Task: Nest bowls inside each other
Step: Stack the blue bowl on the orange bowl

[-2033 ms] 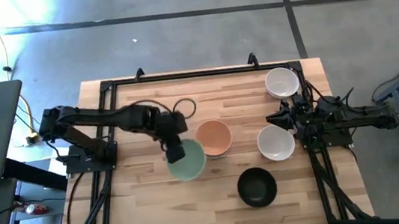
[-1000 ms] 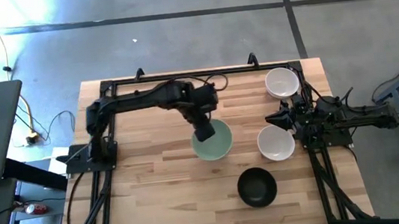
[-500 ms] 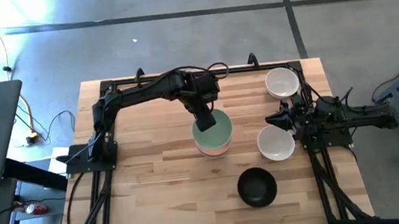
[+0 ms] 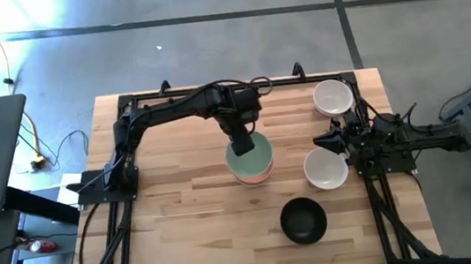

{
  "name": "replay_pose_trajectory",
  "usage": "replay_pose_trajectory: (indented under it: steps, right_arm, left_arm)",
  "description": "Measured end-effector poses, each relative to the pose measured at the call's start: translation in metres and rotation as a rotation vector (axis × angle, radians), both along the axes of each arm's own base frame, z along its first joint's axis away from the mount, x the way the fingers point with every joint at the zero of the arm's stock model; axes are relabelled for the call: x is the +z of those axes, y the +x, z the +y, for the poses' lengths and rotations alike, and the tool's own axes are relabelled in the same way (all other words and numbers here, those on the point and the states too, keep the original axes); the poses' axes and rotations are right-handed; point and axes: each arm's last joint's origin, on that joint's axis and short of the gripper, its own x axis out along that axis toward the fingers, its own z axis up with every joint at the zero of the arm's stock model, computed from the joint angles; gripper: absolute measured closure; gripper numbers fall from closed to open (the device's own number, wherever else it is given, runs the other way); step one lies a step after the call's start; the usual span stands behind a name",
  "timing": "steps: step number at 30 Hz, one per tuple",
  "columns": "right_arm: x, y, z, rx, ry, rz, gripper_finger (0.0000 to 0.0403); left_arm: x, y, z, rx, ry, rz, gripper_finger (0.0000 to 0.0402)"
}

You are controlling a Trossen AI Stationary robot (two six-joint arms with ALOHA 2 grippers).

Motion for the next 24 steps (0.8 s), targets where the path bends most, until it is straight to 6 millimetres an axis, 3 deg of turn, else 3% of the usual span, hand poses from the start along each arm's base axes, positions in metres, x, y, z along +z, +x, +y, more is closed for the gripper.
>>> replay_pose_trajectory:
  steps: [15, 24]
  right_arm:
    - [0.0, 0.0, 0.0, 0.0, 0.002, 0.0, 0.0359]
    - [0.0, 0.0, 0.0, 0.0, 0.001, 0.002, 0.0359]
  left_arm:
    - [-0.029, 0.012, 0.005, -0.023, -0.02, 0.078, 0.0401]
    - [-0.035, 0.013, 0.011, -0.02, -0.021, 0.086, 0.0401]
